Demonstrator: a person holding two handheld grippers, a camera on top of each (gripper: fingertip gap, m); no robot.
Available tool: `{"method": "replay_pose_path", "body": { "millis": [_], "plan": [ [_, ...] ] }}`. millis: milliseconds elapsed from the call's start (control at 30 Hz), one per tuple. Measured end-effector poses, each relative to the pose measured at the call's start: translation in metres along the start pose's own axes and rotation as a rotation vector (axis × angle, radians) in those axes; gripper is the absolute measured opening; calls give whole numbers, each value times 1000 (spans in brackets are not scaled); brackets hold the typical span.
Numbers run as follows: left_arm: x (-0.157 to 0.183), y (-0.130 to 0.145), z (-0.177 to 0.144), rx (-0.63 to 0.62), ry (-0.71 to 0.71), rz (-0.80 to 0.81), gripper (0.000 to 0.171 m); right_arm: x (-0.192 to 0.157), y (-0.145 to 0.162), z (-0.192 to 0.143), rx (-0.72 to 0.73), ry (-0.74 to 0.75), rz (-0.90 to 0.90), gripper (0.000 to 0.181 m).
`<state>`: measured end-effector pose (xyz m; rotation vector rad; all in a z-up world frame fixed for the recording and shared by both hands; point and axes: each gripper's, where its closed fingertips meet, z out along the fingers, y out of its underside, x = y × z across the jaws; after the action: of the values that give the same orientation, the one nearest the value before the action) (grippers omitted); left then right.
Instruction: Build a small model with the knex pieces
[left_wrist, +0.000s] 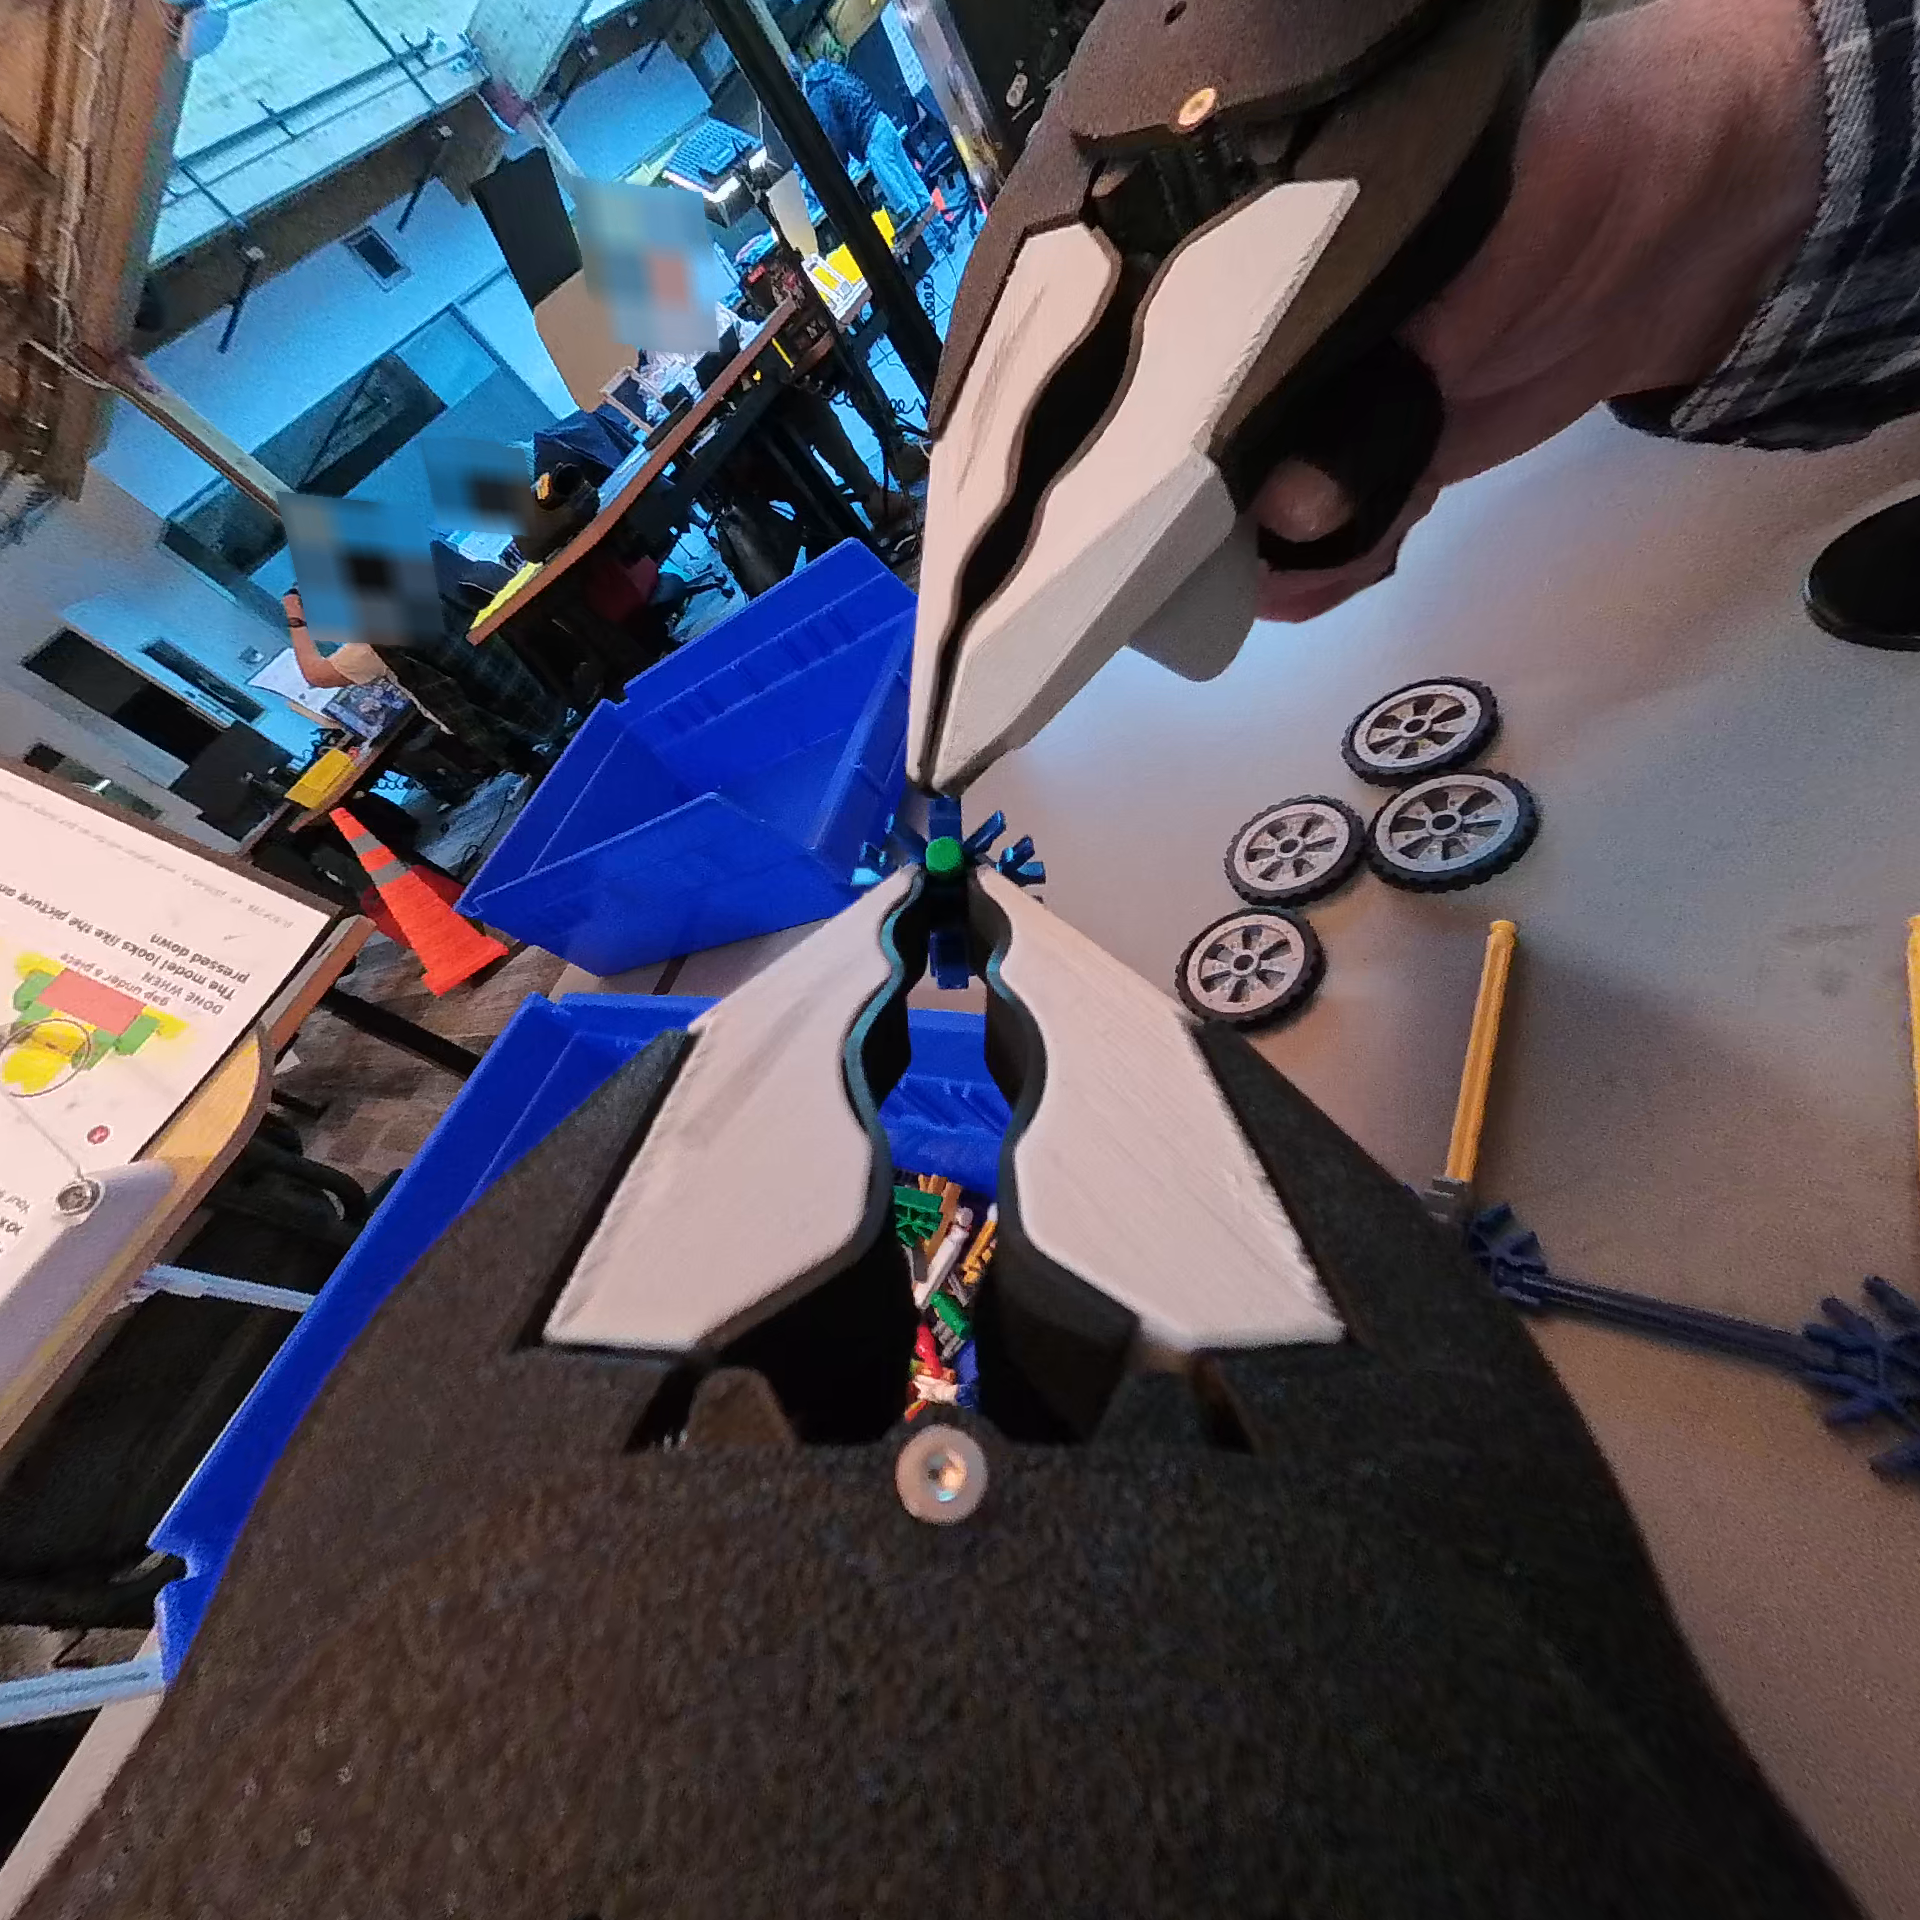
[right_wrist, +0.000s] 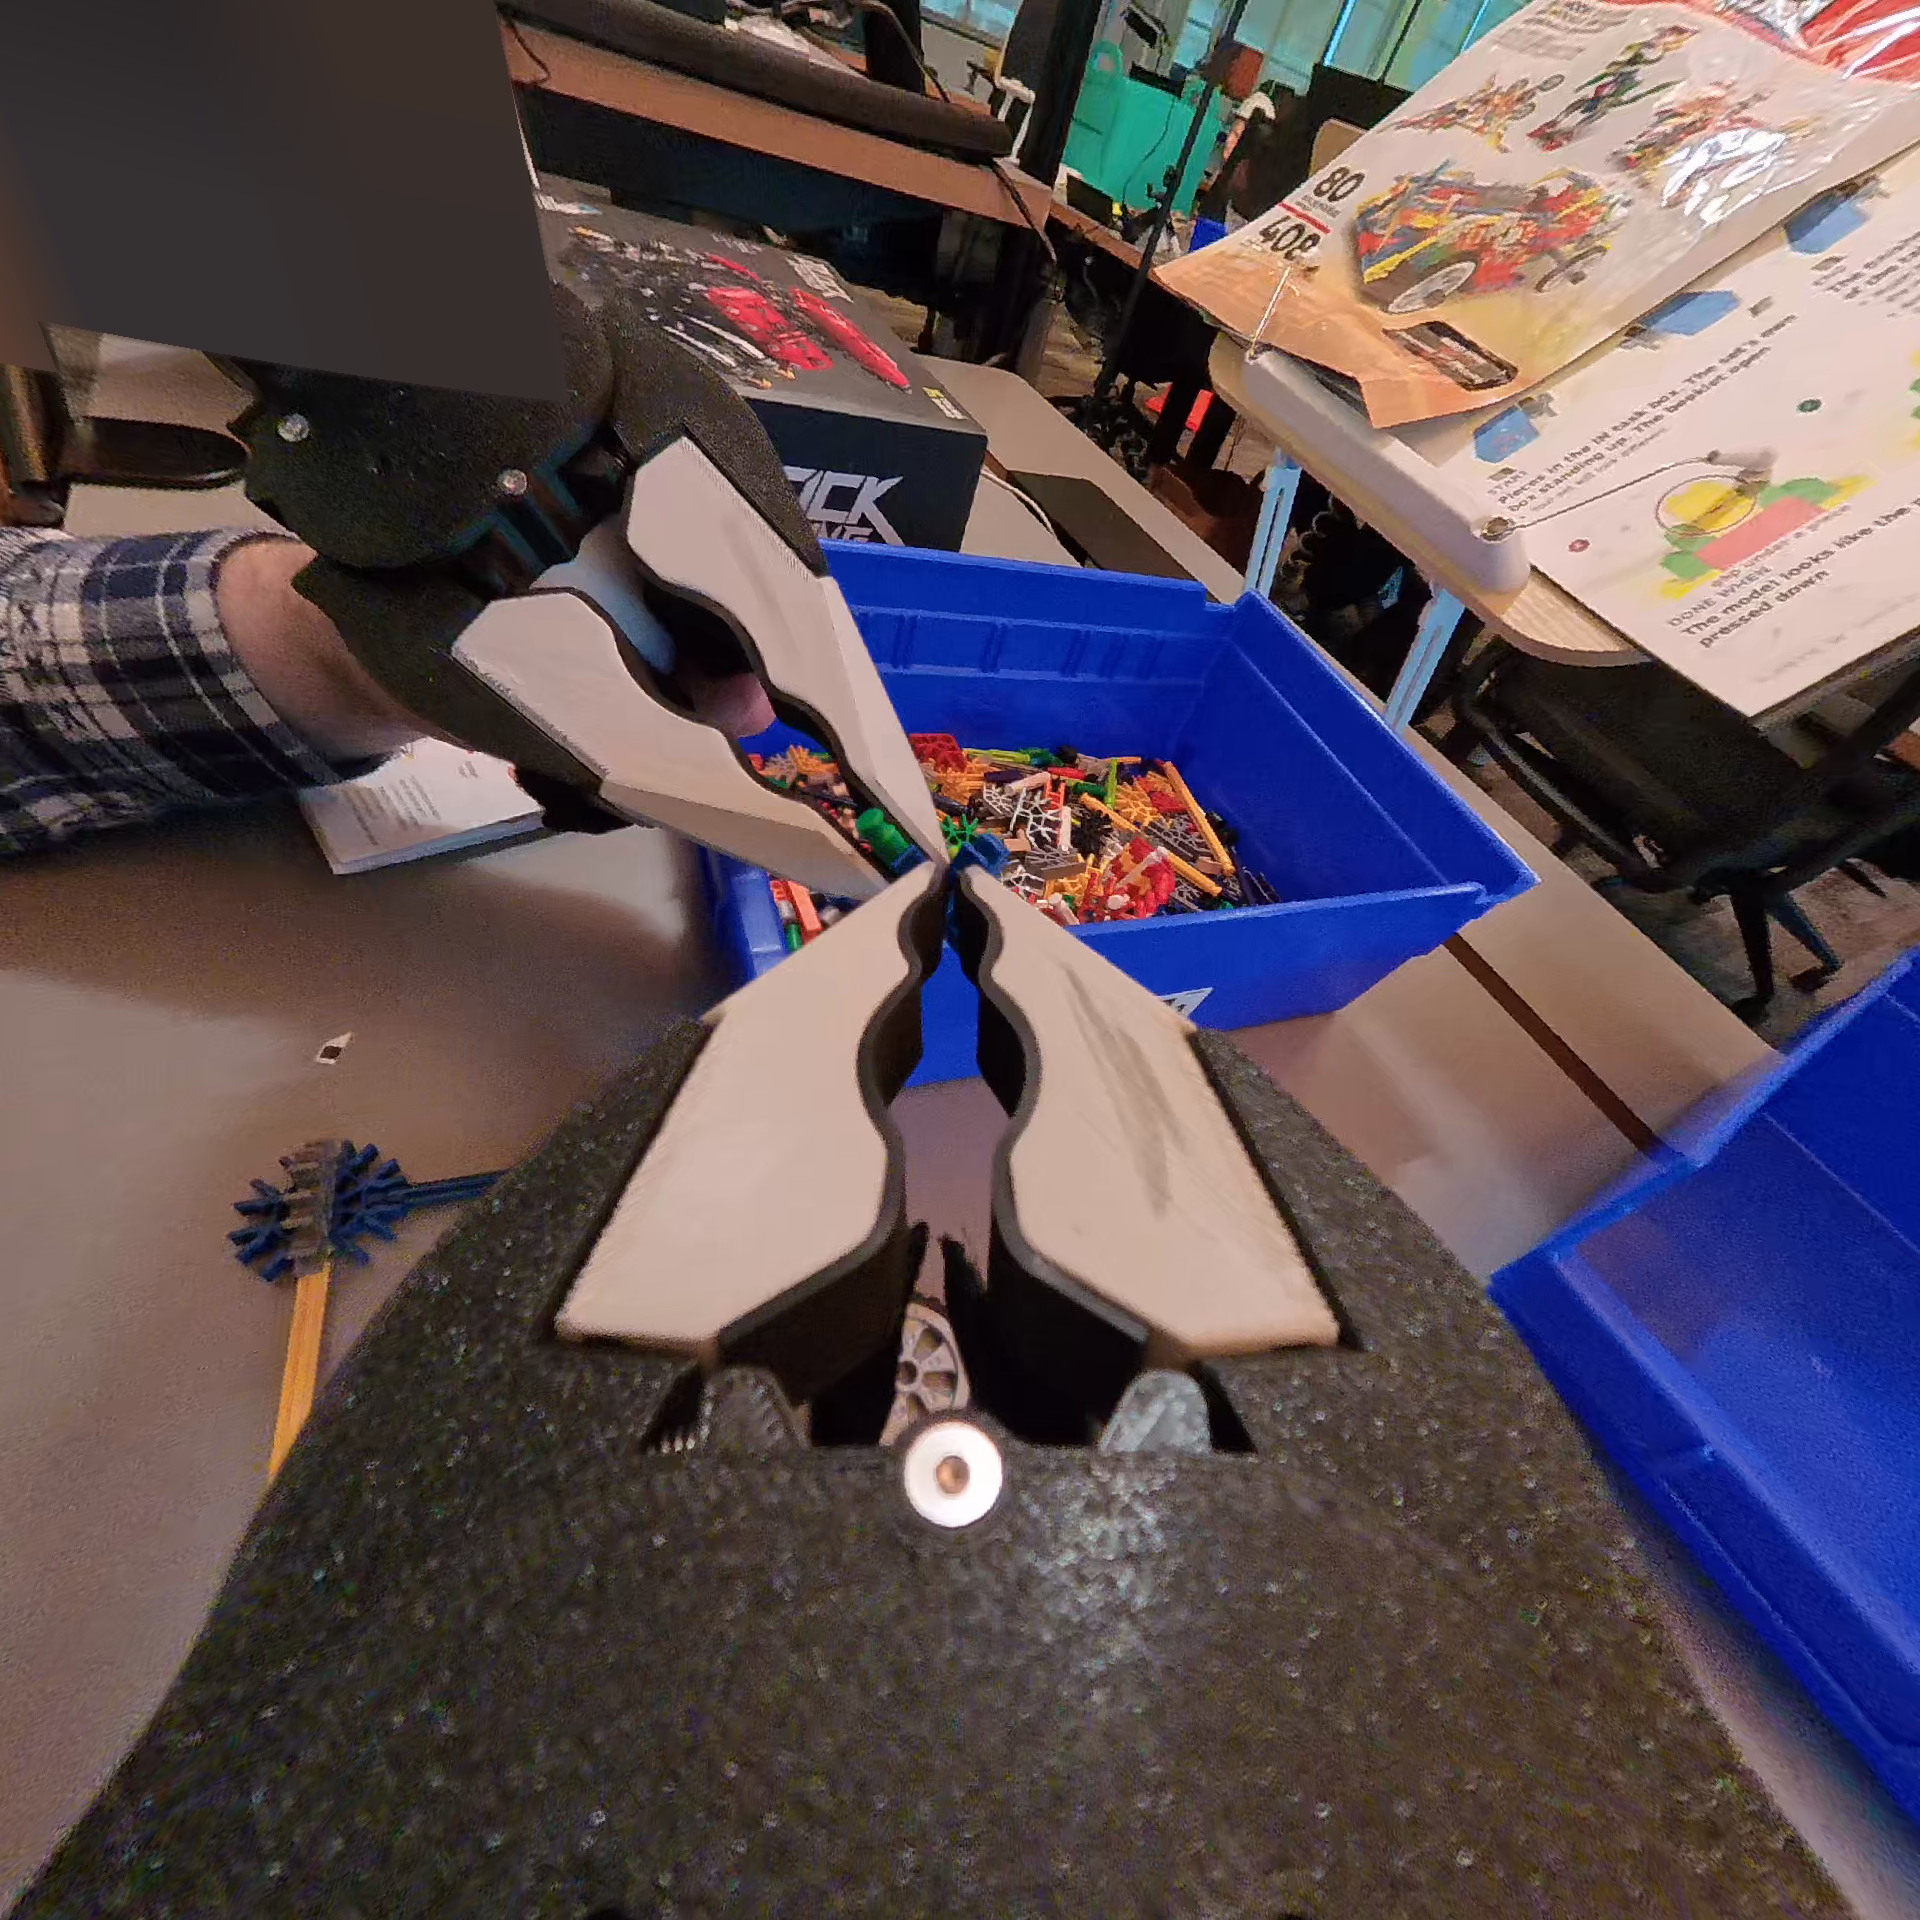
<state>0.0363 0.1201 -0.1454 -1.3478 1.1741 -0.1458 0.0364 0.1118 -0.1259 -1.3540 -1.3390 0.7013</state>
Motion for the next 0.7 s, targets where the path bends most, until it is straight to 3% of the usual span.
{"method": "replay_pose_path", "body": {
  "millis": [700],
  "plan": [
    [1, 5, 4, -38, 10, -2, 4, -1, 9, 6, -49, 13, -67, 0]
  ]
}}
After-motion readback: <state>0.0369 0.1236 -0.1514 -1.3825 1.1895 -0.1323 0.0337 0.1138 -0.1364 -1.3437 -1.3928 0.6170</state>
